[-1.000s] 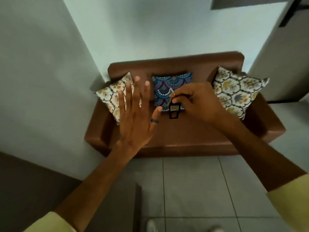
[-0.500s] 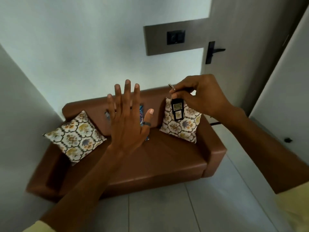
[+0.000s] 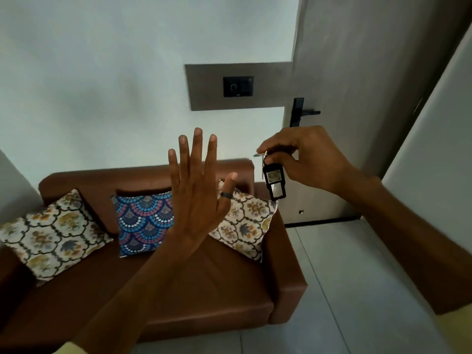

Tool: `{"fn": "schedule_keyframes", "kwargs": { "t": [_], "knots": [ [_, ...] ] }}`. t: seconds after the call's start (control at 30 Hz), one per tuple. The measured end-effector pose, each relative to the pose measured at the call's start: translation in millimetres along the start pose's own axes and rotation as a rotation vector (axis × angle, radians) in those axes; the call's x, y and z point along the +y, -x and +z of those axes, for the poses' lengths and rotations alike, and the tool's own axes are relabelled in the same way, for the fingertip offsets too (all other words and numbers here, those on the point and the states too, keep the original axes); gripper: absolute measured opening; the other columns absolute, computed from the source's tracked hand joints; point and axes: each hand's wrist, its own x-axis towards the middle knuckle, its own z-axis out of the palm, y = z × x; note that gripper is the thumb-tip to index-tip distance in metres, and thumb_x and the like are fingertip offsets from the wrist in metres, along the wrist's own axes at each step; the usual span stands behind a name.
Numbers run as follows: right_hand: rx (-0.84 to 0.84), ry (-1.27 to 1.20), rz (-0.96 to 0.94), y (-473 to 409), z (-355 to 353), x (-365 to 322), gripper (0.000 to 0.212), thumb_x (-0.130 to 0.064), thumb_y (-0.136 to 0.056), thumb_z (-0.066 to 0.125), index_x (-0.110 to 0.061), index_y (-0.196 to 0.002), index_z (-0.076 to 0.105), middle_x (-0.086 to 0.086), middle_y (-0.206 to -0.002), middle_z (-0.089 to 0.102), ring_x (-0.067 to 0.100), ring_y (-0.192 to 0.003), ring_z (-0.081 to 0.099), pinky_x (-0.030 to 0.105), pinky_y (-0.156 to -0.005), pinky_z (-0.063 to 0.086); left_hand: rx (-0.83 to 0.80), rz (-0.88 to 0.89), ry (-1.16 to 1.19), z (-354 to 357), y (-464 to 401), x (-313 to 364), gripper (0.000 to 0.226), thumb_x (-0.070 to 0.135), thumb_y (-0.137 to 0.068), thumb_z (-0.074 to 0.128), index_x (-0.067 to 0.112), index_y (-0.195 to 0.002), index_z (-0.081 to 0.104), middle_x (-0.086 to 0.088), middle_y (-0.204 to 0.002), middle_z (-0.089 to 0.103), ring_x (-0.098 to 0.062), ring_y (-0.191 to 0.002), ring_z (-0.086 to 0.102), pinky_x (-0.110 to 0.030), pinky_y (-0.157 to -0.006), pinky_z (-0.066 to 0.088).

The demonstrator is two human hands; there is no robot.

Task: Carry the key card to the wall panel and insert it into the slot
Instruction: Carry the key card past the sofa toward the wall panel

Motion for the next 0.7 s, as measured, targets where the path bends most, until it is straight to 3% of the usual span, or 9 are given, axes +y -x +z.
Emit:
{"fn": "schedule_keyframes", "kwargs": {
  "t": [0.33,0.5,0.7],
  "knots": [
    [0.009,-0.100,-0.024,-27.4,-29.3,170.6,0.022,0.004,-0.088,0.073,-0.012,-0.103,0.080,0.004,-0.098,0.080,0.005,-0.080,0.070,0.004,-0.077,0.052,-0.029,-0.021,-0.071,123.8,-68.1,62.0,0.079,0.056,-0.112,0.038,0.013,-0.174,0.014,-0.016,-0.182,0.002,-0.035,-0.169,-0.007,-0.057,-0.137,-0.002],
    [0.041,-0.146,-0.042,-46.7,-38.8,258.4,0.020,-0.003,-0.088,0.075,-0.016,-0.102,0.080,0.001,-0.096,0.079,0.009,-0.078,0.070,0.012,-0.075,0.055,-0.048,-0.059,-0.137,182.7,-90.4,88.2,0.080,0.057,-0.112,0.037,0.015,-0.175,0.010,-0.015,-0.182,0.002,-0.035,-0.169,-0.007,-0.056,-0.137,-0.003],
    [0.000,-0.193,-0.087,-76.8,-54.7,350.0,0.014,-0.009,-0.084,0.080,-0.017,-0.096,0.082,-0.007,-0.083,0.078,-0.008,-0.060,0.062,-0.001,-0.065,0.045,-0.027,-0.114,-0.231,245.0,-134.1,128.6,0.081,0.061,-0.112,0.033,0.018,-0.175,0.008,-0.011,-0.183,-0.003,-0.033,-0.170,-0.006,-0.050,-0.137,-0.009]
  ]
}}
